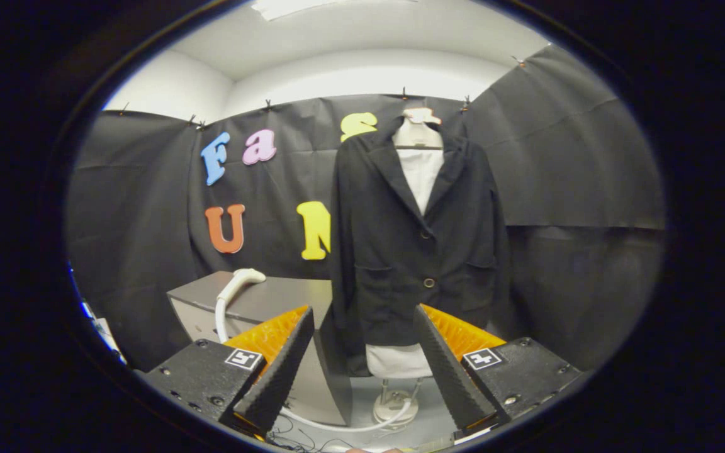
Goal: Iron the clothes twice with a garment steamer, once on the left side and once on the right side.
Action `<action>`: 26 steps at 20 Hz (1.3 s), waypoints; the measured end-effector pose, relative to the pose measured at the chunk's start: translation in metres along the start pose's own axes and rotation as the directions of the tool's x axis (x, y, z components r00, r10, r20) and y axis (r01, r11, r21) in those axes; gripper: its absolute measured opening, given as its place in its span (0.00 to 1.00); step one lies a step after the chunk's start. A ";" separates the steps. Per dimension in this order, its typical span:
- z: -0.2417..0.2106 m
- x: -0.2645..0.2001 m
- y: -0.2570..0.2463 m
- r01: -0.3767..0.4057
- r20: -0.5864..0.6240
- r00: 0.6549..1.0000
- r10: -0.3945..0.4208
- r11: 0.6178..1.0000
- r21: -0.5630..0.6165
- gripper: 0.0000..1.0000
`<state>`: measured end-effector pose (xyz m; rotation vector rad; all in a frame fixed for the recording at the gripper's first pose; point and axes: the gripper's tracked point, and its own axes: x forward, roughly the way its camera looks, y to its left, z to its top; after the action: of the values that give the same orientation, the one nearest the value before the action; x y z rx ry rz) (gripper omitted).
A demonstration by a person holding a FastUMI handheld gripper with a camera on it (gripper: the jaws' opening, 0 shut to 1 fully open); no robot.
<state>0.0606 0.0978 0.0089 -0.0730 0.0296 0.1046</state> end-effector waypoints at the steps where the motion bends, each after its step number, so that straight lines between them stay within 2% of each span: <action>1: 0.004 0.010 0.015 -0.020 0.004 1.000 0.020 1.000 -0.009 1.00; 4: 0.010 0.040 0.071 -0.096 -0.009 0.995 0.095 0.995 -0.037 1.00; 9: 0.015 0.096 0.172 -0.212 -0.053 0.976 0.211 0.977 -0.014 1.00; 14: 0.019 0.154 0.250 -0.310 -0.129 0.943 0.306 0.951 -0.009 1.00; 19: 0.005 0.219 0.296 -0.384 -0.267 0.890 0.369 0.923 -0.007 1.00; 24: -0.033 0.285 0.331 -0.434 -0.450 0.792 0.412 0.899 0.060 1.00; 26: -0.049 0.304 0.336 -0.427 -0.499 0.771 0.396 0.903 0.056 1.00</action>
<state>0.3262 0.4589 -0.0736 -0.1534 0.5708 0.5306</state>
